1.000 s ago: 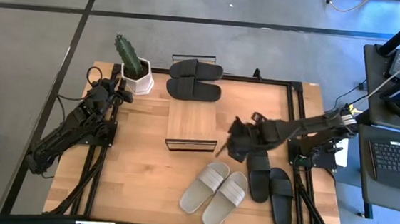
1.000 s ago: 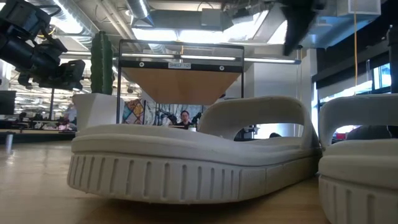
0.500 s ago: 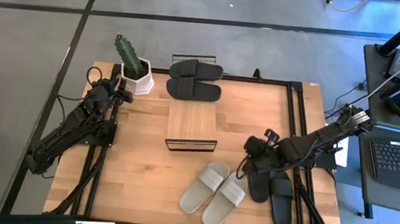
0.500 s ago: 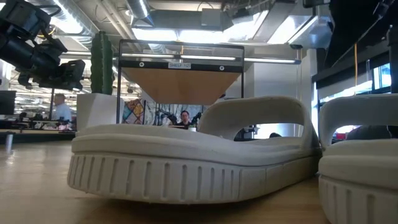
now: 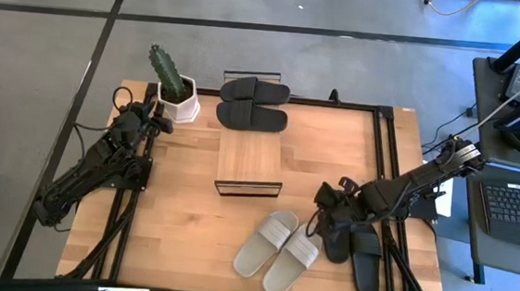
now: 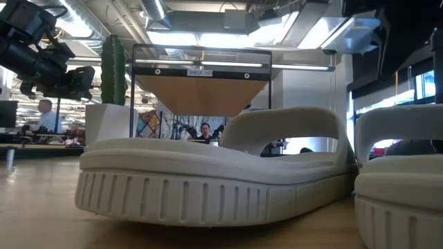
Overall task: Pick and place slides into the shelf
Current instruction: Put the right black slide on the shelf
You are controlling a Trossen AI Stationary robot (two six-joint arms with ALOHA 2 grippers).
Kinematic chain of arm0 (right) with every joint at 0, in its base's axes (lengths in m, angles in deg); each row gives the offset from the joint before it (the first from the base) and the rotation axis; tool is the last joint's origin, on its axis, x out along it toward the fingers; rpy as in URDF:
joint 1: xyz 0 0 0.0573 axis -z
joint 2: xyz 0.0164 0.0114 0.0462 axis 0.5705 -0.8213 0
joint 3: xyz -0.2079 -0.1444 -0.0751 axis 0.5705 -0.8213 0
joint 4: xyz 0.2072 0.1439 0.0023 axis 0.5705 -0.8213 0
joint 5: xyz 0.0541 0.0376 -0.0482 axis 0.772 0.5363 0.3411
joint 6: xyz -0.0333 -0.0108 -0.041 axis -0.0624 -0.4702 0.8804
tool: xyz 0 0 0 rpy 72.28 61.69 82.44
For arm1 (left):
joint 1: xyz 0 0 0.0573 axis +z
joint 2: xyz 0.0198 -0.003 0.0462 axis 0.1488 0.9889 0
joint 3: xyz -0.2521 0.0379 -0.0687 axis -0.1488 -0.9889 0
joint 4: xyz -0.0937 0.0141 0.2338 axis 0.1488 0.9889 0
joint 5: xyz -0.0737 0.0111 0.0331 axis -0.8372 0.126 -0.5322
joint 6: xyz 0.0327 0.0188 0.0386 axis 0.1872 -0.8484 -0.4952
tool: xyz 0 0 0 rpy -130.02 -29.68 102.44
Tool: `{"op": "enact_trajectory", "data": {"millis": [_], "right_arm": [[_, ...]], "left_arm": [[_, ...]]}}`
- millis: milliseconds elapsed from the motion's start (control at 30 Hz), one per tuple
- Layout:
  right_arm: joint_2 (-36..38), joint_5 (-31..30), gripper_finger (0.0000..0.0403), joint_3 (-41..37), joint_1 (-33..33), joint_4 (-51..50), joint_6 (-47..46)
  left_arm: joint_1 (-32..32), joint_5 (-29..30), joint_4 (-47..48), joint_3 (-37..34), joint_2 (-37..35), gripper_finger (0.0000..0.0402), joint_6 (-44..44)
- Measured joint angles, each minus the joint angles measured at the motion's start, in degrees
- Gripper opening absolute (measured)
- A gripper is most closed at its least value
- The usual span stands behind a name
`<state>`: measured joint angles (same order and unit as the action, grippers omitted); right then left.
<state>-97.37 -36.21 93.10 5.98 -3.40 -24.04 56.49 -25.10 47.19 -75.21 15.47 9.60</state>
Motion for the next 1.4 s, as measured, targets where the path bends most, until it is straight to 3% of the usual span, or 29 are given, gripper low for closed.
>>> {"op": "enact_trajectory", "data": {"millis": [133,300,700,1000,1400], "right_arm": [[0.0,5.05,0.0107,0.0,-0.24,-0.08,5.57],[-0.02,5.78,0.0107,0.0,-1.1,-0.59,10.41],[-0.59,8.94,0.0106,-0.02,-5.39,-6.9,8.49],[-0.59,15.5,0.0106,-0.02,-10.83,-6.94,-6.26],[-0.94,16.03,0.0105,0.0,-21.86,-6.49,-23.8]], "left_arm": [[0.01,0.02,-0.01,0.0,0.01,0.0147,0.0],[0.0,0.02,0.0,0.0,0.0,0.0147,0.0],[0.01,0.02,0.06,0.0,0.0,0.0147,0.0],[0.01,0.02,0.12,0.0,0.0,0.0147,0.0],[0.0,0.02,0.05,0.0,0.0,0.0147,-0.84]]}}
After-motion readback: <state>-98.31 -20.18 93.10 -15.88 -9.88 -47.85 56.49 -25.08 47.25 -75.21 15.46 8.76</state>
